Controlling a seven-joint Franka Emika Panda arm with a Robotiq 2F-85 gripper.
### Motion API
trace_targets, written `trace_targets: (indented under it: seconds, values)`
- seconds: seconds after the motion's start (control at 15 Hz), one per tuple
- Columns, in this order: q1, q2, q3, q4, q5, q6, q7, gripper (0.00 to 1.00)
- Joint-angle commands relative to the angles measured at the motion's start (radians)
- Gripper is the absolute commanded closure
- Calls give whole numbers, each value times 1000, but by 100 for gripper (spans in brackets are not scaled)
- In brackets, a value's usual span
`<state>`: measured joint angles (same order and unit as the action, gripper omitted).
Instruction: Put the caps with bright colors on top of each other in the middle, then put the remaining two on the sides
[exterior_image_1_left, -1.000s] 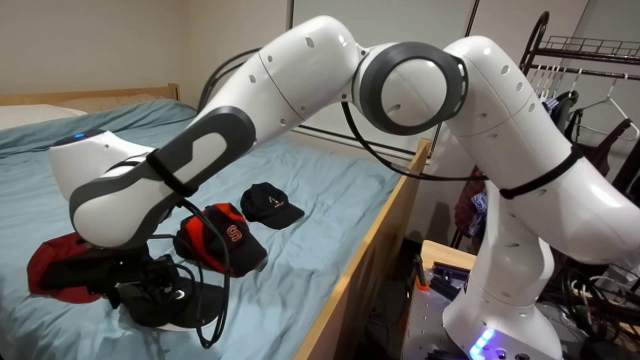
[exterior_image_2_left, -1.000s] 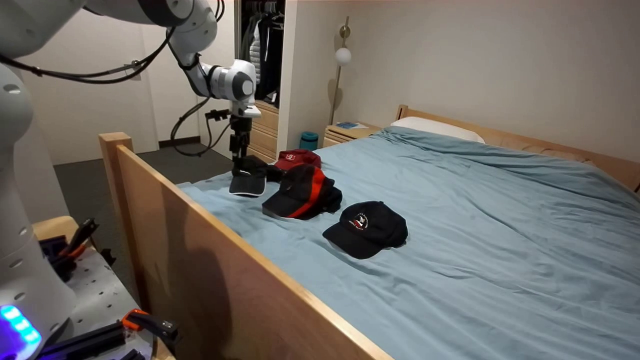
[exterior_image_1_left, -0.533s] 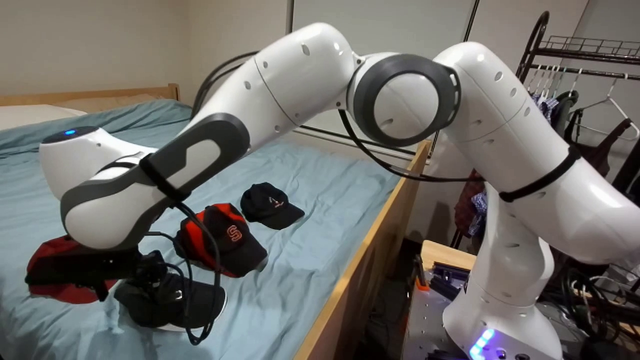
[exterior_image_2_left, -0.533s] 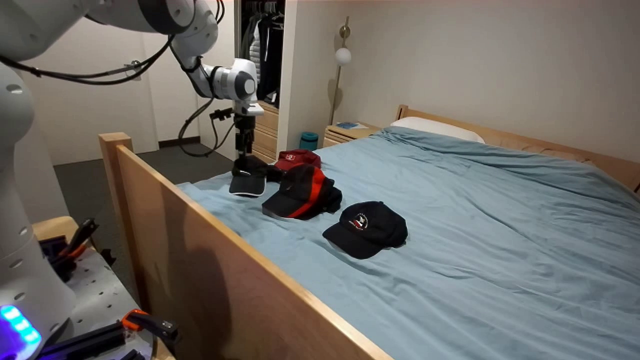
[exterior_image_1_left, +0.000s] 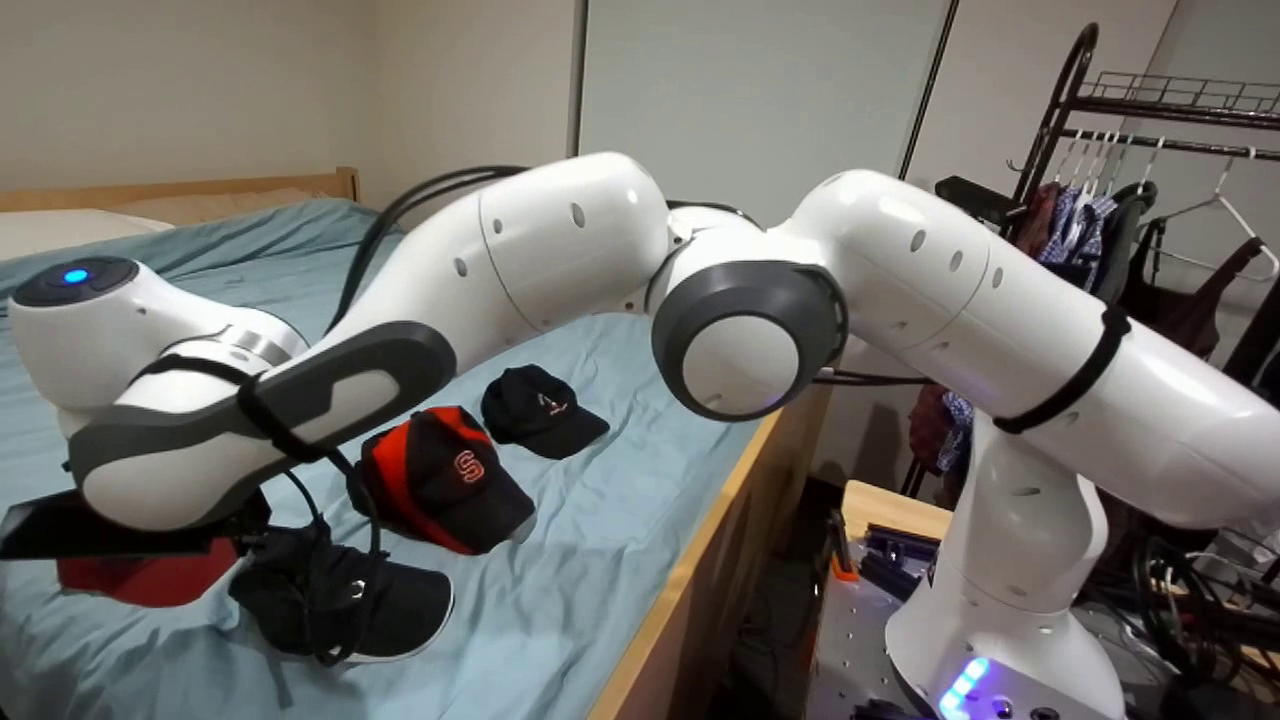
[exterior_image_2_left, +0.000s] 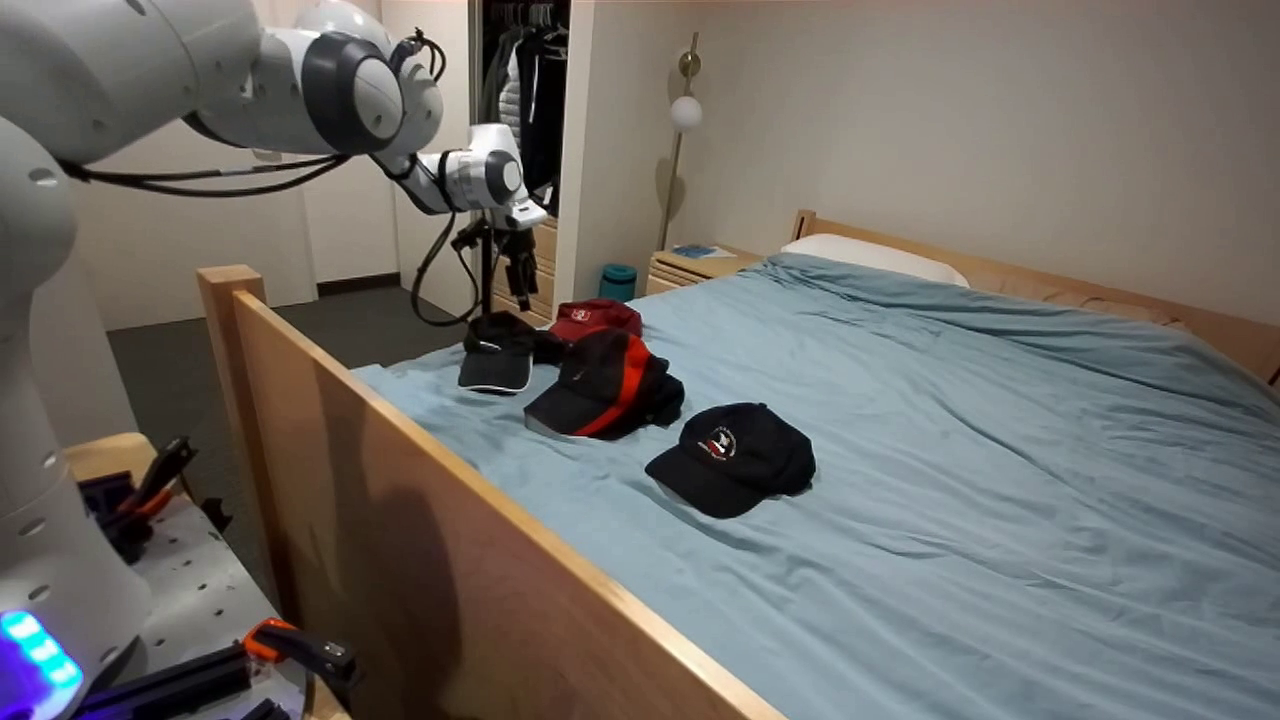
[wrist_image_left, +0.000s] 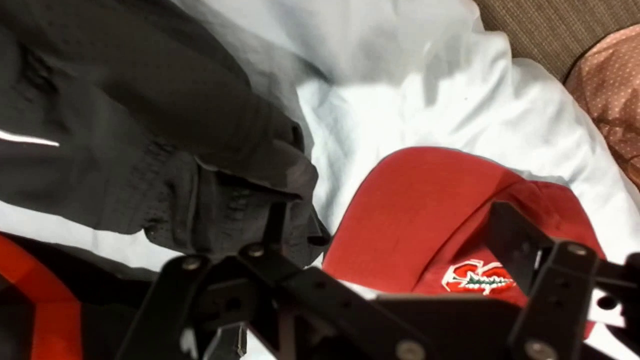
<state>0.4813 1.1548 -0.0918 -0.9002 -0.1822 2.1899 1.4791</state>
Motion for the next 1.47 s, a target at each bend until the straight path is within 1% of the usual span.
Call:
trace_targets:
  seconds: [0.0,0.13,0.2,0.33,0.4,0.6,0.73,0.8,0.93,1.27,1.4]
  values:
    - [0,1,0,-3,0,0,0,0]
    - [0,1,0,-4,0,0,0,0]
    - [8,19,-32,19,-25,10,25,0]
    - [6,69,-64,98,-46,-1,3,0]
    - [-1,93,-63,137,-54,-13,0,0]
    - [-37,163,-31,226,-1,8,21,0]
    - [-57,191,0,266,46,-20,39,0]
    - [-64,208,10,289,67,-16,59,0]
    - [-73,228,9,299,100,24,115,0]
    - [-92,254,9,321,147,39,218,0]
    - [-102,261,20,324,159,35,228,0]
